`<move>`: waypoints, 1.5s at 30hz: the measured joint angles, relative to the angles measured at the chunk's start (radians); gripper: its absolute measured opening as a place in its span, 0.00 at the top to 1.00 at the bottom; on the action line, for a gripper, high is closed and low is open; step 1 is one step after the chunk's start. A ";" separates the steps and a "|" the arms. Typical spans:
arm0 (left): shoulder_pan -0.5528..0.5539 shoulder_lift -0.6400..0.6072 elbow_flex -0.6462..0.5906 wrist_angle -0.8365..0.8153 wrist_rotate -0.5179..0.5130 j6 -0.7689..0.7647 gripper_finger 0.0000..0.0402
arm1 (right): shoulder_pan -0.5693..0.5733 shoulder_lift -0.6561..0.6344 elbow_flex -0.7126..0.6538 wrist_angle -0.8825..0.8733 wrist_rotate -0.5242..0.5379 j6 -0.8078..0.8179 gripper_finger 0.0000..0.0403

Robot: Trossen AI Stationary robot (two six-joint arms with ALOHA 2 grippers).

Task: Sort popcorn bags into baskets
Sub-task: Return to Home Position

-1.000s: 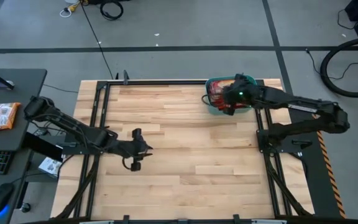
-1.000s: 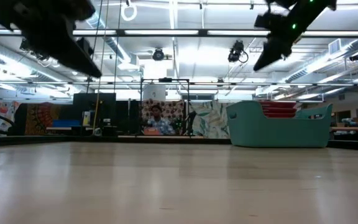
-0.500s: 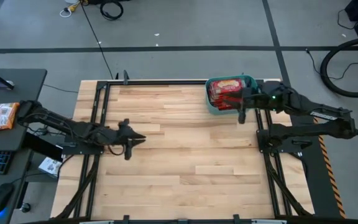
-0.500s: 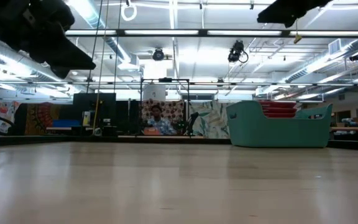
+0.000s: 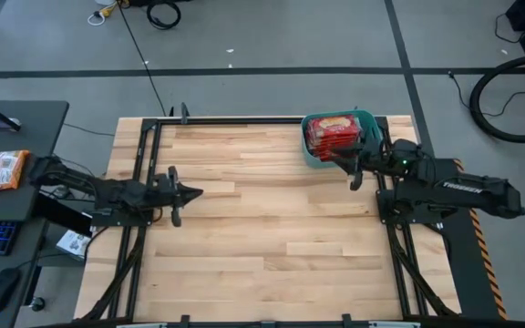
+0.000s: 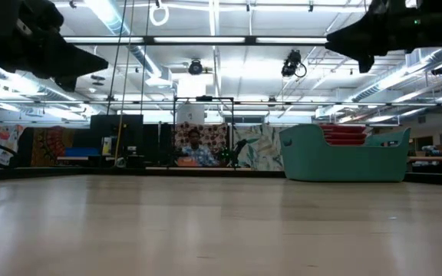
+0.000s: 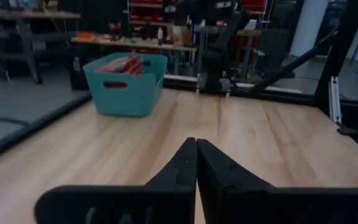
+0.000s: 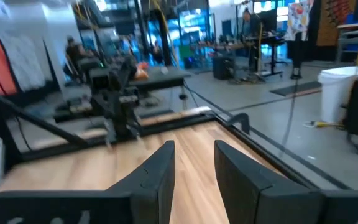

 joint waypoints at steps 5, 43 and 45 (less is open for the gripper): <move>0.000 -0.052 -0.006 0.008 0.000 0.073 0.98 | -0.027 -0.028 -0.066 0.070 -0.054 0.057 0.71; -0.087 -0.169 -0.066 0.179 0.023 0.280 0.99 | 0.273 -0.234 -0.337 0.289 0.326 -0.022 0.82; -0.087 -0.167 -0.066 0.170 0.039 0.289 0.97 | 0.273 -0.234 -0.337 0.289 0.325 -0.023 0.83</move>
